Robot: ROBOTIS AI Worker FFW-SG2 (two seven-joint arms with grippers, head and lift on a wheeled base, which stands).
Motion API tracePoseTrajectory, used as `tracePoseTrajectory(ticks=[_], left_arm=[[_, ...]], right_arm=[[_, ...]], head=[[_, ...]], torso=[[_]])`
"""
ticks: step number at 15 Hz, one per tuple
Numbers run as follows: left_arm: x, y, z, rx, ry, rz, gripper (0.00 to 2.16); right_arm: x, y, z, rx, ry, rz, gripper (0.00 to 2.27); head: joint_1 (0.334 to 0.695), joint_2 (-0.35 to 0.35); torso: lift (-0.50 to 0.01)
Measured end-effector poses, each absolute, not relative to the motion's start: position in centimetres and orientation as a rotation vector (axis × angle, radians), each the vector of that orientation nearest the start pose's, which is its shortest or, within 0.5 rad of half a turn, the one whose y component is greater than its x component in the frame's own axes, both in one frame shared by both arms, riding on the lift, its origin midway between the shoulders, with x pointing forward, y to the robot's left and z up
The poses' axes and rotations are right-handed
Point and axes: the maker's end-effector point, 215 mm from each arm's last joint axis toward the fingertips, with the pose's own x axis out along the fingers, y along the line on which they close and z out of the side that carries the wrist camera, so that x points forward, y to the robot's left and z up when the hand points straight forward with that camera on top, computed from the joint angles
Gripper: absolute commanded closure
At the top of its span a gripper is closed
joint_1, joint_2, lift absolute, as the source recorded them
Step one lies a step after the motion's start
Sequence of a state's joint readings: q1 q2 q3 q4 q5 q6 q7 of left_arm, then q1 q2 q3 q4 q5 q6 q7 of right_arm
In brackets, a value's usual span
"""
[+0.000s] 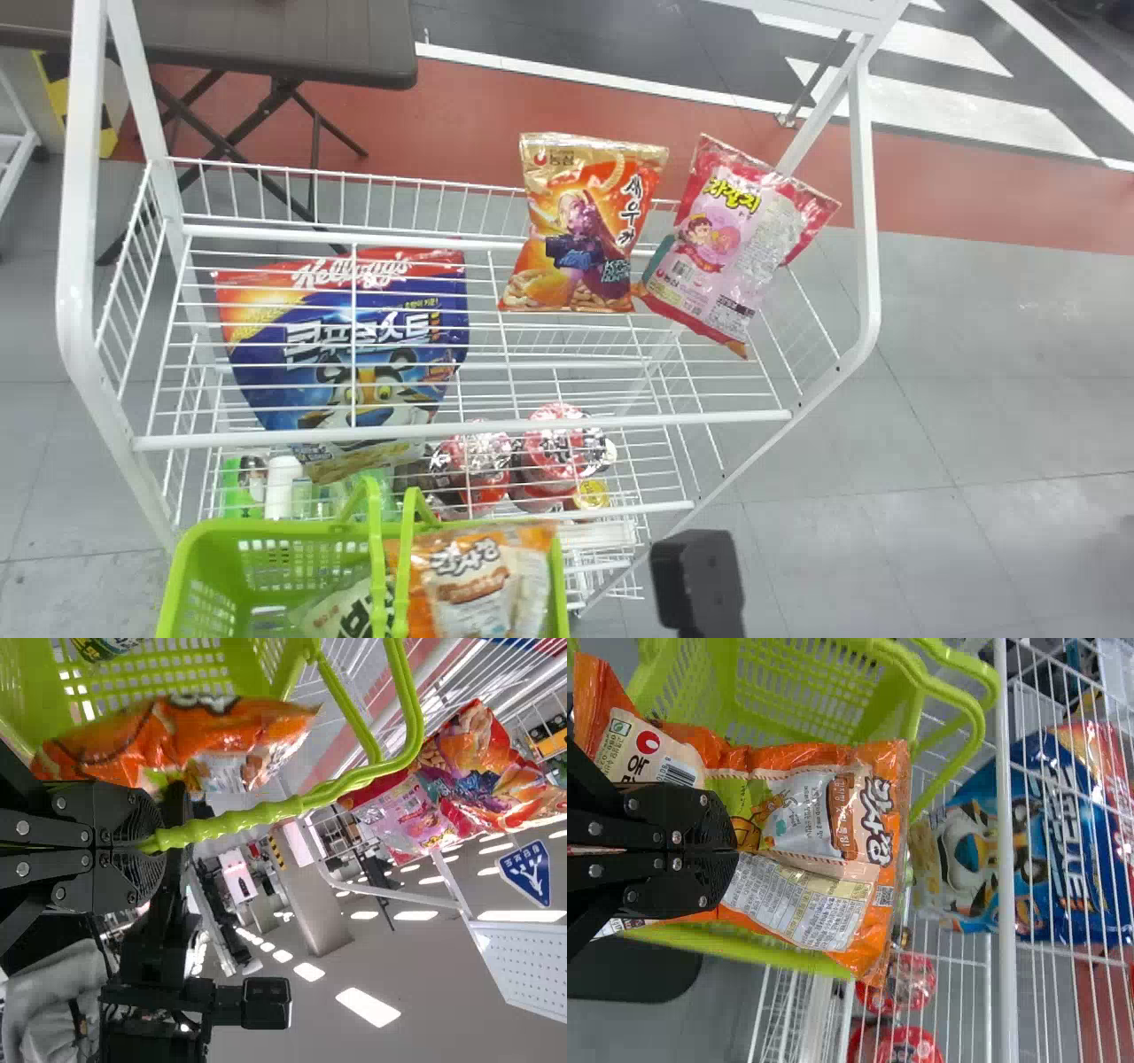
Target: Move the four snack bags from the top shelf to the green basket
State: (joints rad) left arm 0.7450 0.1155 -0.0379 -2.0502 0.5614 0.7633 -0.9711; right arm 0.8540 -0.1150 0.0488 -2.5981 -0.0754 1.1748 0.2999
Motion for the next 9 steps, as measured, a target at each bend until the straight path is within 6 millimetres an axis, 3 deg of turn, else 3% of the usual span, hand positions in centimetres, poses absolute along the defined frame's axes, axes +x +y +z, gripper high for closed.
tracePoseTrajectory(ticks=[3, 7, 8, 9], left_arm=[[17.2, 0.5, -43.3, -0.931, 0.738, -1.072, 1.41], [17.2, 0.6, -43.1, -0.927, 0.734, -1.078, 1.41], [17.3, 0.6, -43.1, -0.926, 0.733, -1.079, 1.4], [17.4, 0.6, -43.1, -0.926, 0.732, -1.08, 1.4]], right_arm=[[20.9, -10.2, -47.6, 0.122, 0.976, 0.465, 2.22], [19.5, -6.1, -49.3, 0.113, 1.002, 0.54, 2.15], [19.4, -5.7, -49.5, 0.114, 0.998, 0.549, 1.77], [19.6, -5.3, -49.6, 0.117, 0.988, 0.555, 1.12]], head=[[0.695, -0.35], [0.695, -0.206], [0.695, -0.19], [0.695, -0.179]], torso=[[0.0], [0.0], [0.0], [0.0]])
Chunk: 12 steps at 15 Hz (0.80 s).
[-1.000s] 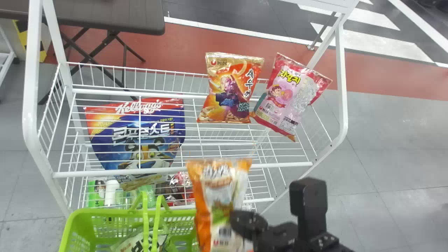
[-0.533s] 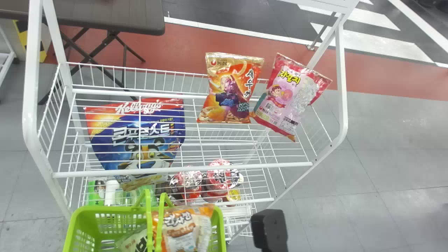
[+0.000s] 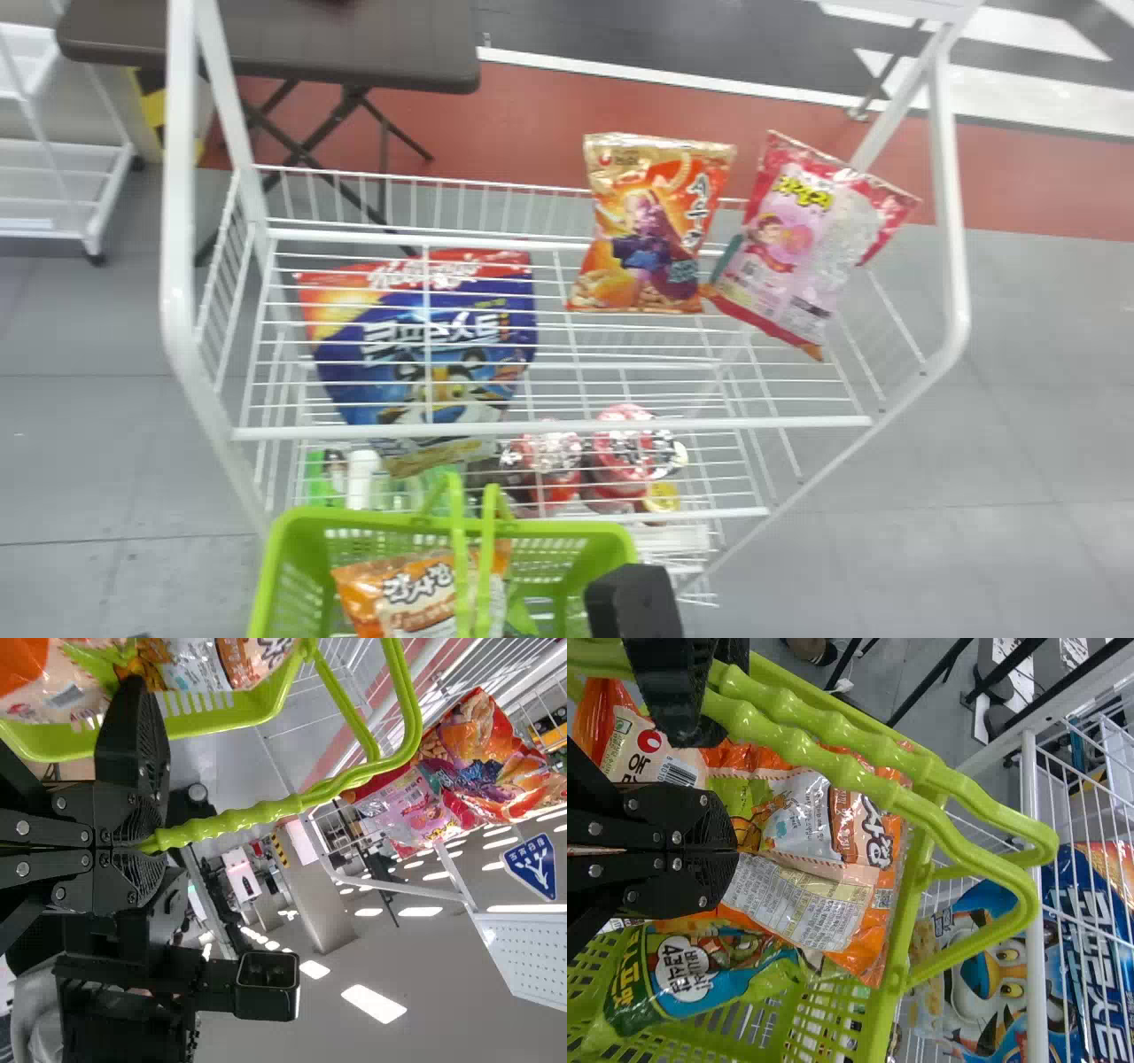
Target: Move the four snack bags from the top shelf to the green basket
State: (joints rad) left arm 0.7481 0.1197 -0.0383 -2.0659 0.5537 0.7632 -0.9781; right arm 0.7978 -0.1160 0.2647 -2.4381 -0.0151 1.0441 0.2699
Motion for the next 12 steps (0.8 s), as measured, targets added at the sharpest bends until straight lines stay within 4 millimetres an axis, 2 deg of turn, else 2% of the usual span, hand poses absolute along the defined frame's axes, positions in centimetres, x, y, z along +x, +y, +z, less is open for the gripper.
tracePoseTrajectory(ticks=[1, 4, 6, 7, 10, 12], left_arm=[[17.4, 0.6, -43.1, -0.927, 0.732, -1.08, 1.4], [17.5, 0.6, -43.2, -0.929, 0.731, -1.08, 1.4], [17.5, 0.6, -43.2, -0.929, 0.731, -1.08, 1.4], [17.5, 0.6, -43.2, -0.929, 0.731, -1.08, 1.4], [17.5, 0.6, -43.2, -0.929, 0.731, -1.079, 1.4], [17.4, 0.5, -43.1, -0.927, 0.731, -1.082, 1.4]], right_arm=[[19.8, -5.2, -49.6, 0.118, 0.976, 0.558, 0.01], [20.5, -6.0, -49.6, 0.103, 0.95, 0.547, 0.03], [21.3, -7.6, -49.6, 0.086, 0.935, 0.521, 0.06], [22.4, -8.7, -49.1, 0.076, 0.902, 0.498, 0.06], [27.3, -12.6, -46.4, 0.059, 0.728, 0.404, 0.06], [31.7, -15.5, -42.8, 0.035, 0.541, 0.31, 0.06]], head=[[0.695, -0.171], [0.695, -0.186], [0.695, -0.223], [0.695, -0.242], [0.695, -0.322], [0.695, -0.35]], torso=[[0.0], [0.0], [0.0], [0.0], [0.0], [0.0]])
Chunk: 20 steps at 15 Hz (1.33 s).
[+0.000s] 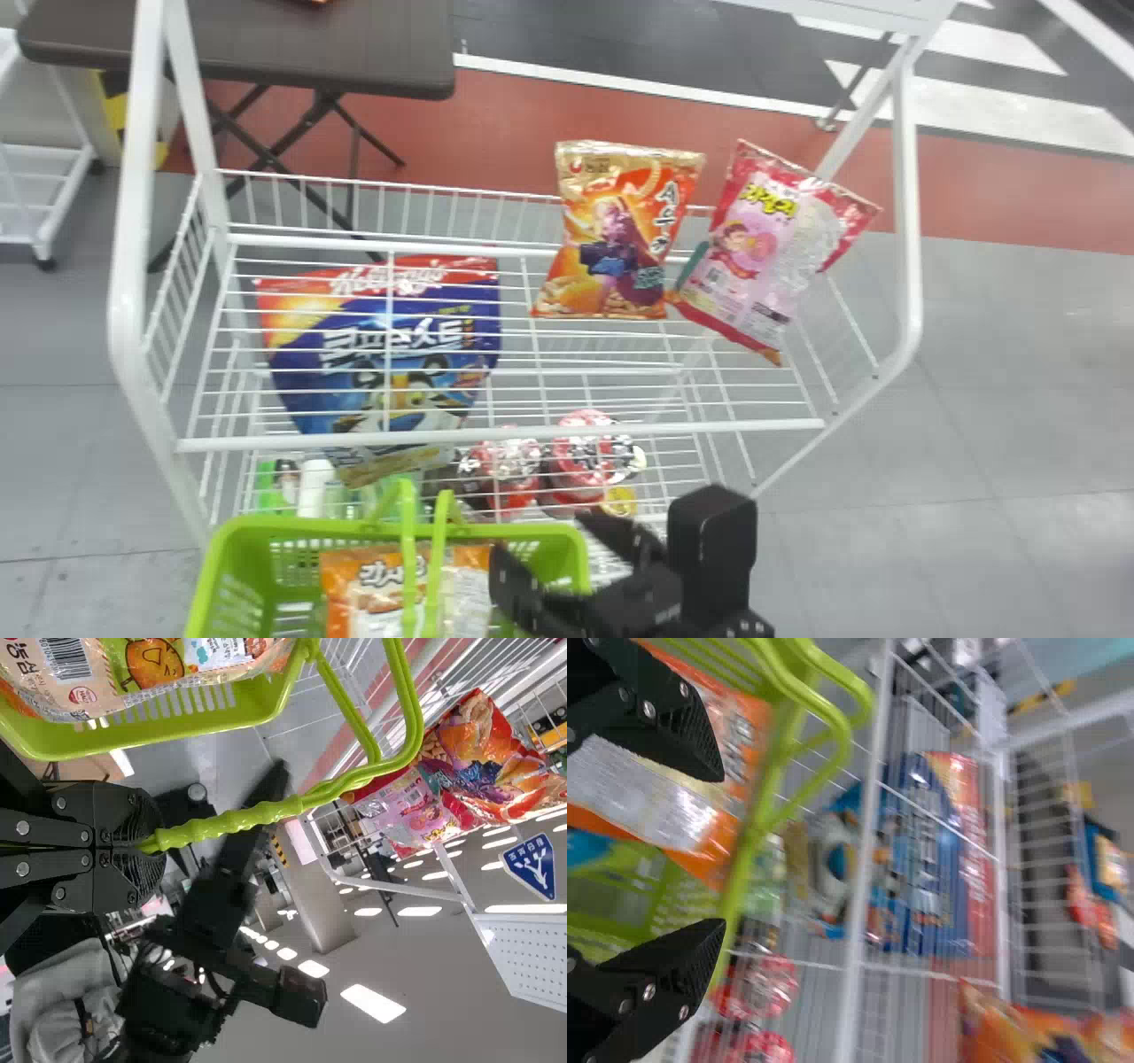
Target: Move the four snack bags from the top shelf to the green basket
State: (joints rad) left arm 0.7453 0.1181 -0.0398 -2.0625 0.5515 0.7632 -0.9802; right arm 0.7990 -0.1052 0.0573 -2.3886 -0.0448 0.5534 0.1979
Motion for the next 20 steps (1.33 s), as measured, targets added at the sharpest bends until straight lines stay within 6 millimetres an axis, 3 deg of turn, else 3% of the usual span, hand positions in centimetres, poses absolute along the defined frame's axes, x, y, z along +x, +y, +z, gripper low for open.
tracePoseTrajectory(ticks=[3, 5, 9, 12, 17, 20], left_arm=[[17.3, 0.2, -43.1, -0.923, 0.735, -1.087, 1.4], [17.2, 0.3, -43.1, -0.92, 0.736, -1.089, 1.4], [17.0, 0.4, -43.2, -0.918, 0.744, -1.093, 1.4], [17.1, 0.4, -43.3, -0.916, 0.751, -1.091, 1.4], [17.3, 0.5, -43.5, -0.912, 0.757, -1.085, 1.4], [17.3, 0.7, -43.7, -0.914, 0.761, -1.08, 1.4]], right_arm=[[37.8, -19.9, -37.0, -0.011, 0.264, 0.153, 0.07], [40.9, -22.0, -35.4, -0.036, 0.182, 0.081, 0.07], [47.1, -27.0, -35.9, -0.069, 0.145, -0.001, 0.07], [50.5, -29.2, -36.4, -0.058, 0.142, 0.03, 0.08], [54.8, -29.7, -37.6, -0.018, 0.161, 0.069, 0.08], [57.6, -28.3, -38.2, -0.005, 0.172, 0.116, 0.2]], head=[[0.695, -0.35], [0.695, -0.35], [0.695, -0.35], [0.695, -0.35], [0.695, -0.35], [0.695, -0.35]], torso=[[0.0], [0.0], [0.0], [0.0], [0.0], [0.0]])
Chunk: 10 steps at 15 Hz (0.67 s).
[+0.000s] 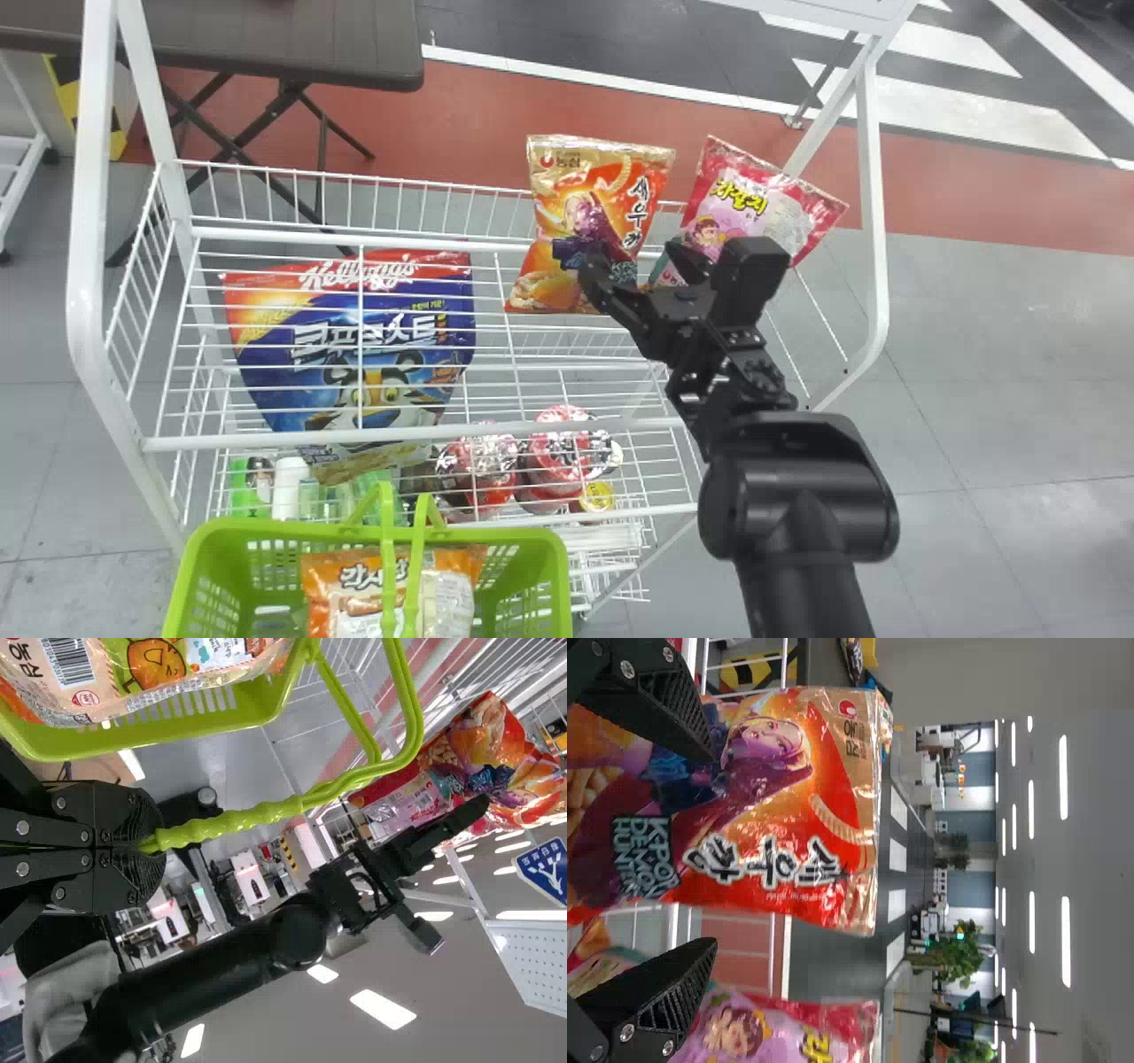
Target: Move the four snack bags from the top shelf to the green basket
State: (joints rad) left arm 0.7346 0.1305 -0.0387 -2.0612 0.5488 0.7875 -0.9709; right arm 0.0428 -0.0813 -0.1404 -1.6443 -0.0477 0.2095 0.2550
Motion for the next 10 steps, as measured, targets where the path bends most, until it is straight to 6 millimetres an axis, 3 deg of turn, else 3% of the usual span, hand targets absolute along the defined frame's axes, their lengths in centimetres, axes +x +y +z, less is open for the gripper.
tracePoseTrajectory(ticks=[1, 3, 4, 6, 10], left_arm=[[17.3, 0.8, -43.7, -0.916, 0.762, -1.078, 1.4], [17.3, 0.9, -43.8, -0.919, 0.761, -1.079, 1.4], [17.3, 0.9, -43.8, -0.921, 0.761, -1.08, 1.4], [17.4, 0.9, -43.7, -0.922, 0.759, -1.082, 1.4], [17.4, 0.7, -43.6, -0.922, 0.754, -1.086, 1.4]], right_arm=[[58.4, -27.6, -38.3, -0.001, 0.178, 0.139, 0.43], [59.2, -26.1, -39.1, 0.014, 0.214, 0.198, 2.07], [59.2, -25.7, -40.0, 0.02, 0.253, 0.209, 2.24], [58.5, -25.3, -41.2, 0.02, 0.303, 0.22, 2.24], [55.8, -25.5, -40.8, 0.031, 0.318, 0.217, 2.24]], head=[[0.695, -0.35], [0.695, -0.35], [0.695, -0.35], [0.695, -0.35], [0.695, -0.35]], torso=[[0.0], [0.0], [0.0], [0.0], [0.0]])
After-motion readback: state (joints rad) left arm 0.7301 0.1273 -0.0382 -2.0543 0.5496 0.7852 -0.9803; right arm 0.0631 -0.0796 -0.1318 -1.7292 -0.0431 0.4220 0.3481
